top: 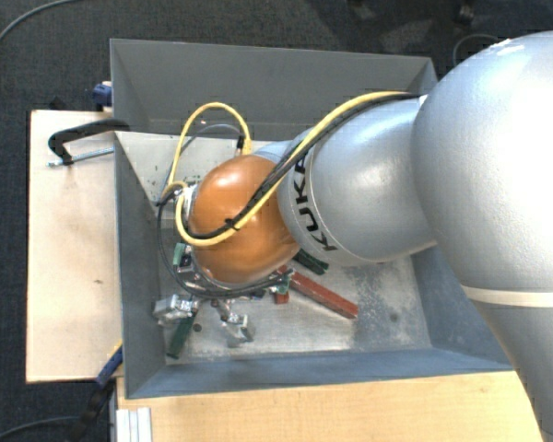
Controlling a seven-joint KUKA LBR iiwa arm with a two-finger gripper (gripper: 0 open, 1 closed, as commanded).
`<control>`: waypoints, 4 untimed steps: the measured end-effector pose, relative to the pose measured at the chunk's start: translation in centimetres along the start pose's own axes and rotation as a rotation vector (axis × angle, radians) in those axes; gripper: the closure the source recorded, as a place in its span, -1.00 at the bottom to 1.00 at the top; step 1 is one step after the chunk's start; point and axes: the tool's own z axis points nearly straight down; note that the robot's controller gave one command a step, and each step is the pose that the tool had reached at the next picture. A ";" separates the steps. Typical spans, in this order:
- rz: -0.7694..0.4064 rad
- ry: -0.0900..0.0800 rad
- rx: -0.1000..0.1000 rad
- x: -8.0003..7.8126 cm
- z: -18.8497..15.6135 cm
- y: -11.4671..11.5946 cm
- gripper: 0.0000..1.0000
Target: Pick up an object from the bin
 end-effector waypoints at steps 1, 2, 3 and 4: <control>0.000 -0.001 0.000 0.0 0.0 0.0 1.00; 0.003 -0.005 0.004 -0.2 -1.2 0.0 1.00; 0.005 -0.009 0.009 -0.5 -8.5 -0.2 1.00; 0.007 -0.008 0.008 -0.8 -12.8 -0.3 1.00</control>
Offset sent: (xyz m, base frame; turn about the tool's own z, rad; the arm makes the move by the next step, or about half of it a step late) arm 0.0000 0.0000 0.0000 0.0000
